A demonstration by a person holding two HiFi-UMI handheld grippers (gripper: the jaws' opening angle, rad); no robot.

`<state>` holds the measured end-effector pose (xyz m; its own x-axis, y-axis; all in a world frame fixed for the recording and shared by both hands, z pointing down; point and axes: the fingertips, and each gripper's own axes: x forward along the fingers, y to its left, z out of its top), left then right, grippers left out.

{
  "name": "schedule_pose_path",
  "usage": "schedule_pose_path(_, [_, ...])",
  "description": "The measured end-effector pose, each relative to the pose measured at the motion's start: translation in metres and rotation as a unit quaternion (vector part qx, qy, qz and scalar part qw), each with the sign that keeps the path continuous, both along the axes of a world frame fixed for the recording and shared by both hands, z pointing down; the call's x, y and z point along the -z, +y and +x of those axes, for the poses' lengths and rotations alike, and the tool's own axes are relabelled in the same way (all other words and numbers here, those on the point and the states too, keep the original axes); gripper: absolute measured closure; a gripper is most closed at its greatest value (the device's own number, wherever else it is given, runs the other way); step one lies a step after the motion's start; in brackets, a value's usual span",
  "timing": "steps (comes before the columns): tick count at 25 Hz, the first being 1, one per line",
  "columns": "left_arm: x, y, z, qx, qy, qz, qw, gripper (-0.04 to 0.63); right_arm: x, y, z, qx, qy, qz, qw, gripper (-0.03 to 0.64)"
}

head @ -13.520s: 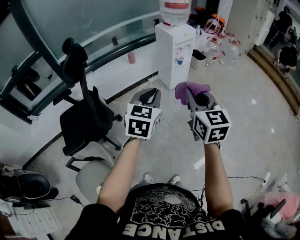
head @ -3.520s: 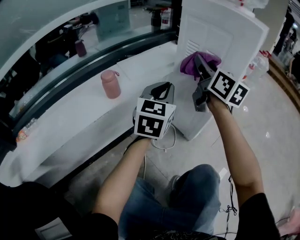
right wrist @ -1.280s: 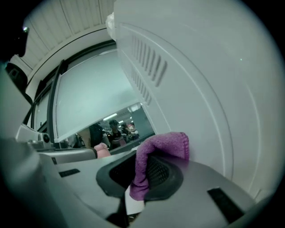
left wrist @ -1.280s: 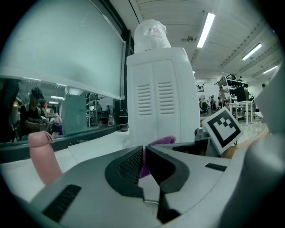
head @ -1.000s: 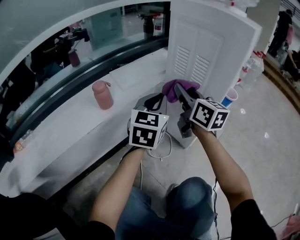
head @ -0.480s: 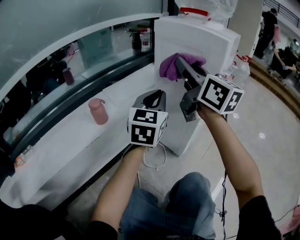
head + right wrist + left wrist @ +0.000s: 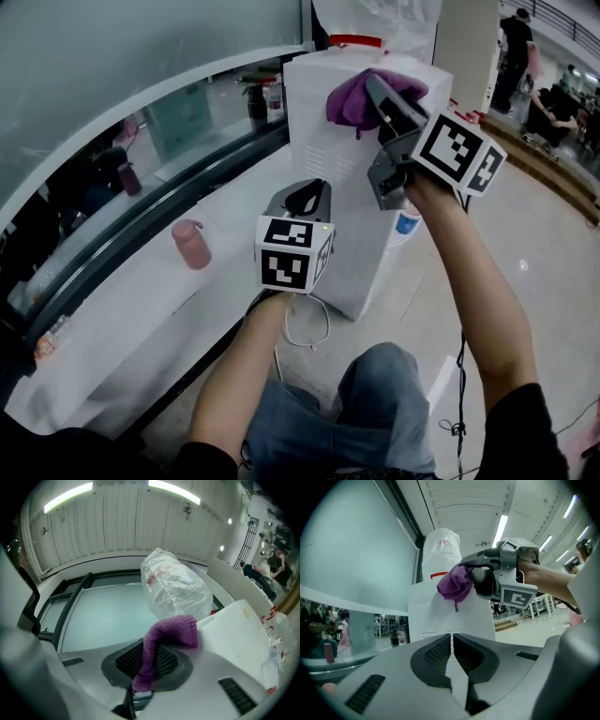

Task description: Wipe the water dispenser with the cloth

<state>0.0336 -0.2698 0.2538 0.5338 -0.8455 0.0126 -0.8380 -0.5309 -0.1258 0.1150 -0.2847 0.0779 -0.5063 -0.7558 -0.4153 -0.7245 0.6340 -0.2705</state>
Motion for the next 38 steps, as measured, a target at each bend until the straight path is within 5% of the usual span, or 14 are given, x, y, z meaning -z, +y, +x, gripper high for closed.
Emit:
schedule_pose_path(14, [-0.008, 0.007, 0.000, -0.003, 0.000, -0.008, 1.0000, 0.557, -0.040, -0.004, 0.002, -0.002, 0.005, -0.034, 0.999, 0.571])
schedule_pose_path(38, [-0.103, 0.016, 0.002, -0.006, 0.000, -0.078, 0.9970, 0.557, -0.219, -0.006, 0.001, -0.003, 0.027, -0.146, 0.989, 0.571])
